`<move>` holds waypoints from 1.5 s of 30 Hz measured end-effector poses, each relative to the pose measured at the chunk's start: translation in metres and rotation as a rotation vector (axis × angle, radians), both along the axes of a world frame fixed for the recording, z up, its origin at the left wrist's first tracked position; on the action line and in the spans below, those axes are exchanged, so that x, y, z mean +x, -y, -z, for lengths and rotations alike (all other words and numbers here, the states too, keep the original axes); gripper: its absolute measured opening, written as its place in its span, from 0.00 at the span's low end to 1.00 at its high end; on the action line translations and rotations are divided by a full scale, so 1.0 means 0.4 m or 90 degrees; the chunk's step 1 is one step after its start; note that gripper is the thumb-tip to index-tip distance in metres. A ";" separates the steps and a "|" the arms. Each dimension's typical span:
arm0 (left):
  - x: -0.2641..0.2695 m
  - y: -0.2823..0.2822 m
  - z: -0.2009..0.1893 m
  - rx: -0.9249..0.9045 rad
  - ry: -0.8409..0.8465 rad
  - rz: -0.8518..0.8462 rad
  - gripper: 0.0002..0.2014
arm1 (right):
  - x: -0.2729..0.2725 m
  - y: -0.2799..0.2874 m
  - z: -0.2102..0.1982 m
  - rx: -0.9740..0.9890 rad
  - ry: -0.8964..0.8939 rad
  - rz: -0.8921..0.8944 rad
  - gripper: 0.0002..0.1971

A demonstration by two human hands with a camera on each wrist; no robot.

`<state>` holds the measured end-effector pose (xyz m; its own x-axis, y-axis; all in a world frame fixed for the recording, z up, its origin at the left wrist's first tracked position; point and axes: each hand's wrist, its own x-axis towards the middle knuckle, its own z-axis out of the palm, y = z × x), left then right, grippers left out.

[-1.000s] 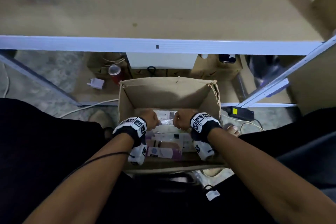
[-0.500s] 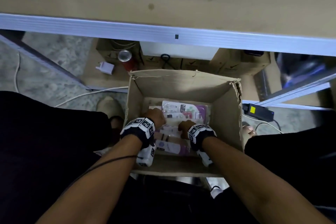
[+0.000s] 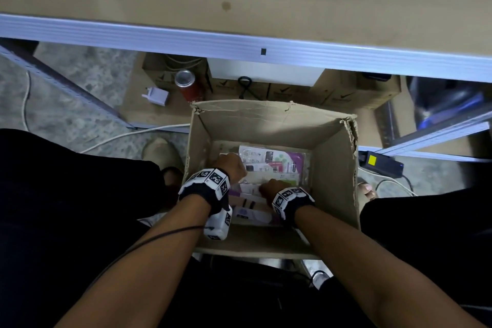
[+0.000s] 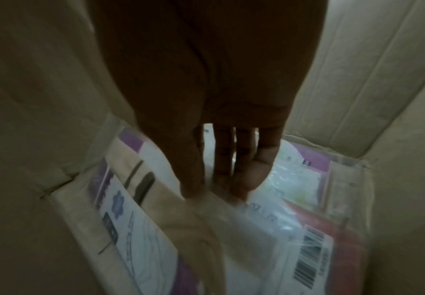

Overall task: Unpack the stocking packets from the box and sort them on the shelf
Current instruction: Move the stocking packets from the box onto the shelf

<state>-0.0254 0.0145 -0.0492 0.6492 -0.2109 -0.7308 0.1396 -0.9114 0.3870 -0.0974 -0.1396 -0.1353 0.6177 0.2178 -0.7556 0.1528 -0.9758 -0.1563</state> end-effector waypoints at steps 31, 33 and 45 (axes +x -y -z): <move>-0.002 0.056 0.060 0.105 0.002 0.111 0.14 | 0.011 0.102 -0.034 -0.068 -0.075 0.095 0.28; 0.004 0.066 0.083 0.107 0.005 0.118 0.15 | 0.011 0.109 -0.025 -0.050 -0.071 0.103 0.28; 0.015 0.108 0.228 0.091 0.047 0.202 0.22 | -0.001 0.128 0.026 -0.015 -0.076 0.124 0.24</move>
